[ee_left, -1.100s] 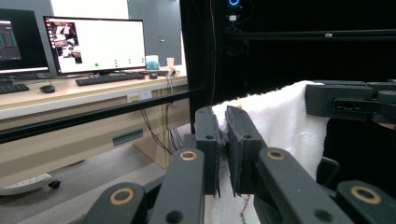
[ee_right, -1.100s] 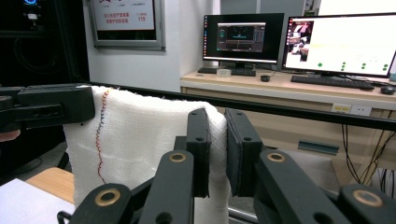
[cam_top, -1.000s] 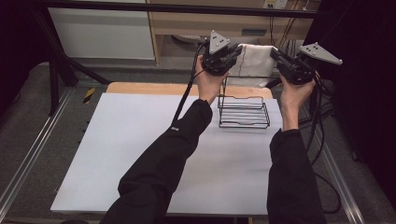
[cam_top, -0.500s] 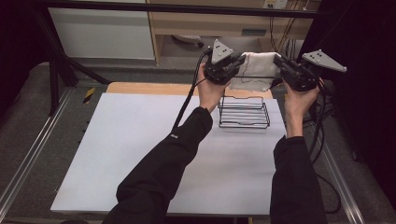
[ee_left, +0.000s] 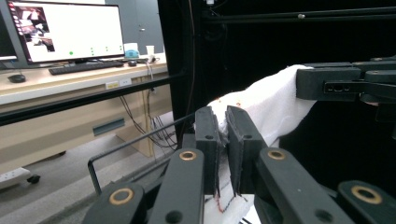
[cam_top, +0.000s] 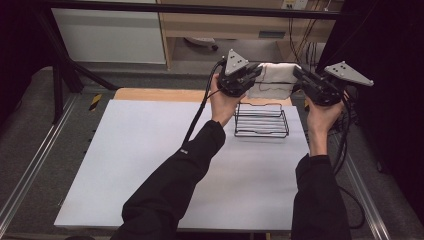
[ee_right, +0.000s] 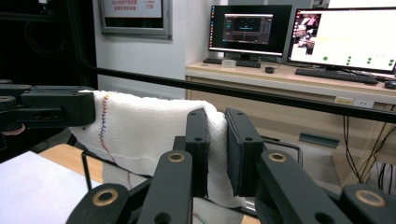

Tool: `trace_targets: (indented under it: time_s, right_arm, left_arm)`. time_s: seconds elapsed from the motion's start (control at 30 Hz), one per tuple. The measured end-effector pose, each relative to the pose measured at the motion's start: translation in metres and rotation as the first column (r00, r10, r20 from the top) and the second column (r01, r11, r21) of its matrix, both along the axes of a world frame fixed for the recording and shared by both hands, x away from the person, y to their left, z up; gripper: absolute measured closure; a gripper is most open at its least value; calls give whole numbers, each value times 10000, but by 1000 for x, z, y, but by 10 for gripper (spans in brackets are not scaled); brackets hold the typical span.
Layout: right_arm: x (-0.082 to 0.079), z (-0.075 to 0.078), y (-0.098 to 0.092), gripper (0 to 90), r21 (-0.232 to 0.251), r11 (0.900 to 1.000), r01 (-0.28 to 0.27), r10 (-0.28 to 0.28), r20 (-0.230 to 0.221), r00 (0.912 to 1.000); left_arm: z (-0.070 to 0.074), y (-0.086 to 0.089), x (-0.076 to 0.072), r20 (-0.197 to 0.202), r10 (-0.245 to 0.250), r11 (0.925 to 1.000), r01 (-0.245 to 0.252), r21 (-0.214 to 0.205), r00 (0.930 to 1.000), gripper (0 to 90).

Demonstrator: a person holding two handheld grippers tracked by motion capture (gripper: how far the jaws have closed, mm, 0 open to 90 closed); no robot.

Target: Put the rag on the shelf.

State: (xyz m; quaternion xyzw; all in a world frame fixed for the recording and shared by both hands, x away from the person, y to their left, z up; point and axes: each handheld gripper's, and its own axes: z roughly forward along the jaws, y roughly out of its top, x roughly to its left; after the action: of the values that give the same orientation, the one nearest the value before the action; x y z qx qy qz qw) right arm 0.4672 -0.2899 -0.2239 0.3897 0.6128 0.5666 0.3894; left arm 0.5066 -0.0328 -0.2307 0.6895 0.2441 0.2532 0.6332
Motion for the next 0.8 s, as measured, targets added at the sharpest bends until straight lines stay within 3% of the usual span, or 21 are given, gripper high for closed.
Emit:
trace_targets:
  time_s: [0.8]
  right_arm:
    - [-31,-23,0,749,-161,9988,-471,456,-844,9954]
  left_arm:
    - [-24,7,-21,-702,-313,9991,333,272,9970,813]
